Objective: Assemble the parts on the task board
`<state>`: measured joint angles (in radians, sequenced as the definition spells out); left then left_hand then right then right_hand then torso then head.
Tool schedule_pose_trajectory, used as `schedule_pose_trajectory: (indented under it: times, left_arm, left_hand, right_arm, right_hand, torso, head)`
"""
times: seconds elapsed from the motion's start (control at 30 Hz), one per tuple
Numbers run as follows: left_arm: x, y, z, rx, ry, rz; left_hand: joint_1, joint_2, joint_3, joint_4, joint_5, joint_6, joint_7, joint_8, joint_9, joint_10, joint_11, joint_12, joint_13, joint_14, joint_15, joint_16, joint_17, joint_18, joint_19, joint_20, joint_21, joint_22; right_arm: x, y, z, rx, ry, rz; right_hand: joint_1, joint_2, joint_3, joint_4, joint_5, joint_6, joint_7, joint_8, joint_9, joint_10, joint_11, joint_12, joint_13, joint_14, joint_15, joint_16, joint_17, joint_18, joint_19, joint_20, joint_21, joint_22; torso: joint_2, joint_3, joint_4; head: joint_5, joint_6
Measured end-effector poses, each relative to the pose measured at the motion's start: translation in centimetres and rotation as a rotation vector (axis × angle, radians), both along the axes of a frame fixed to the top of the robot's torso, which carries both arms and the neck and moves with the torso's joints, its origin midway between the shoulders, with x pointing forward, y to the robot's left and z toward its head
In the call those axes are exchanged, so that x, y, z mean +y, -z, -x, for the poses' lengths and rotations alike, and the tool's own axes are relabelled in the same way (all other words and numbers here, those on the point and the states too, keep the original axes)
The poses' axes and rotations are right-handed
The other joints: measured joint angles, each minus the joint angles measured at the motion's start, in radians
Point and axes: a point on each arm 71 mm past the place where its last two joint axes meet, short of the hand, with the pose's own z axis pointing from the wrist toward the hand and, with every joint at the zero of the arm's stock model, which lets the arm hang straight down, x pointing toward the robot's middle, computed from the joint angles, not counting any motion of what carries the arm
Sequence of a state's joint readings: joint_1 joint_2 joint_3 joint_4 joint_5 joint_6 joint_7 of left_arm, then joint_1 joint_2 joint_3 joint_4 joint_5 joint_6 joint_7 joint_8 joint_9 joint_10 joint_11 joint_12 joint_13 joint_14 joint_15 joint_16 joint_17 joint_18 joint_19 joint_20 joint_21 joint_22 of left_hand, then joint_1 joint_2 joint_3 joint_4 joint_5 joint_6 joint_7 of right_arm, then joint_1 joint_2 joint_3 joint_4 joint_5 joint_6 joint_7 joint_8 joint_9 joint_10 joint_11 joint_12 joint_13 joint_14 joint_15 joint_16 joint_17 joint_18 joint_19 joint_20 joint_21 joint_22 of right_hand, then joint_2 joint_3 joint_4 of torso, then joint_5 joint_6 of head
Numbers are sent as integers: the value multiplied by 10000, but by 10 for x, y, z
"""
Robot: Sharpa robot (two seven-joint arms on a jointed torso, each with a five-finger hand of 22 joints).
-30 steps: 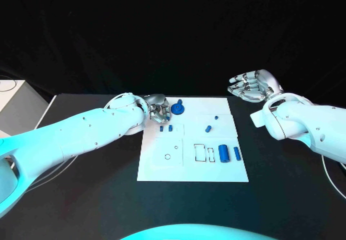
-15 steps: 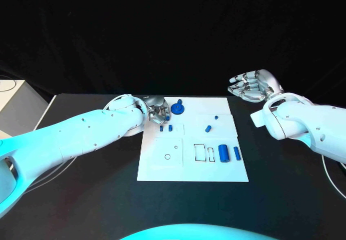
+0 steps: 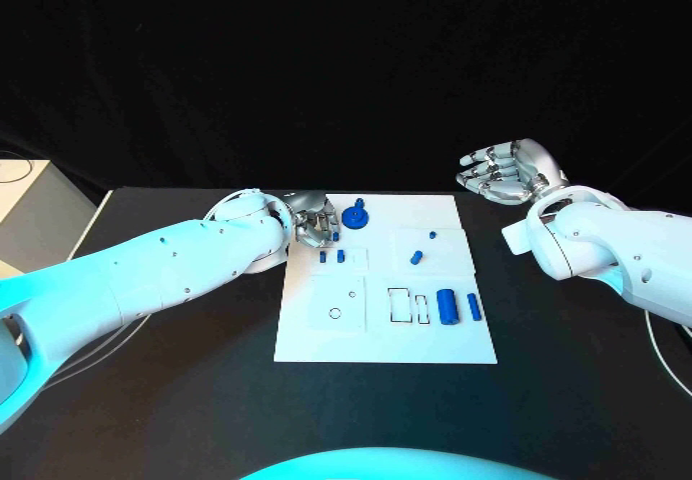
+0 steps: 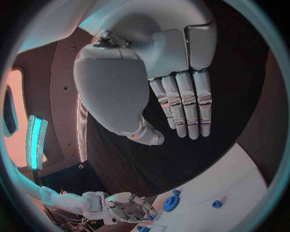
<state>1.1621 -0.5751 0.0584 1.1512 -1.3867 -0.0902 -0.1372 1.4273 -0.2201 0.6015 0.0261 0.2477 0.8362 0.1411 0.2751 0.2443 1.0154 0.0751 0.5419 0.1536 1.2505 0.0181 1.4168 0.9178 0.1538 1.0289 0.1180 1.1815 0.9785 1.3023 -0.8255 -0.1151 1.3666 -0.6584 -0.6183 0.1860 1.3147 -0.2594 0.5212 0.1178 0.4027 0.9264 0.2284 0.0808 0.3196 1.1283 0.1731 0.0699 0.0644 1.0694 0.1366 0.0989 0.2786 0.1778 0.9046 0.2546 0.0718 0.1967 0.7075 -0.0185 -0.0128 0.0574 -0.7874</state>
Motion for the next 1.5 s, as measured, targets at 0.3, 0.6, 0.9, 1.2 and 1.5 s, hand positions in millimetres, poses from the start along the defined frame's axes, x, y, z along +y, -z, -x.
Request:
schedule_pose_trajectory:
  times: [0.3,0.6,0.9,1.2,1.5]
  left_arm:
    - [19,-9,-4,-192,-437,249]
    - [55,-31,-6,-229,-1293,2610]
    - [77,-28,18,1109,-1799,6991]
    - [74,-29,41,2323,-1530,10173]
    - [74,-32,49,2681,-1345,11549]
  left_hand:
    - [-119,-119,0,0,48,-82,59,-116,-72,-513,257,-380,-109,-1234,174,-469,-1718,171,-1142,143,-854,-1009]
    - [-65,-66,0,0,48,524,410,126,5,-727,473,-315,-163,-2698,330,-1678,-3894,167,-1724,292,-1512,-1454]
    - [-182,160,-206,53,48,485,450,128,-79,-810,555,-226,-258,-3025,416,-2450,-4517,167,-1966,357,-2022,-1741]
    - [-304,143,-608,222,48,485,450,128,-91,-810,555,-184,-295,-3023,414,-2539,-4641,164,-1926,397,-2398,-2045]
    - [-304,144,-676,236,48,485,449,128,-90,-809,555,-165,-303,-3022,414,-2539,-4653,163,-1926,396,-2472,-2097]
  right_arm:
    - [-5,3,-3,146,-503,923]
    - [-6,13,-3,290,-1423,2914]
    - [-1,33,2,372,-1976,5317]
    - [14,42,5,141,-1988,6768]
    - [31,46,0,-51,-1760,7411]
  right_hand:
    - [754,322,-206,-935,-864,657,-363,161,52,461,-553,81,0,2895,-969,1593,918,-1,2433,-1135,1821,846]
    - [852,592,-318,-1472,-921,1406,-708,143,-133,1398,-898,-42,0,3974,-1440,6644,4502,0,2841,-1884,5681,3950]
    - [511,383,256,-1411,-1069,1432,-722,105,-74,1448,-918,-42,12,3973,-1440,11276,8443,-233,3641,-1673,8550,6851]
    - [229,180,397,-1270,-1107,1395,-692,66,-25,1003,-820,-42,-6,3972,-1441,11903,8930,-328,3814,-1595,9060,7436]
    - [129,80,431,-1173,-1207,1326,-662,66,4,647,-748,-42,-9,3968,-1365,12100,9076,-385,3886,-1523,9146,7572]
  torso:
    - [-8,1,-4]
    - [-12,6,-2]
    - [-4,6,3]
    - [-5,2,11]
    - [-5,1,11]
  head:
    - [-46,54]
    - [-100,166]
    - [-247,260]
    - [-450,273]
    - [-539,302]
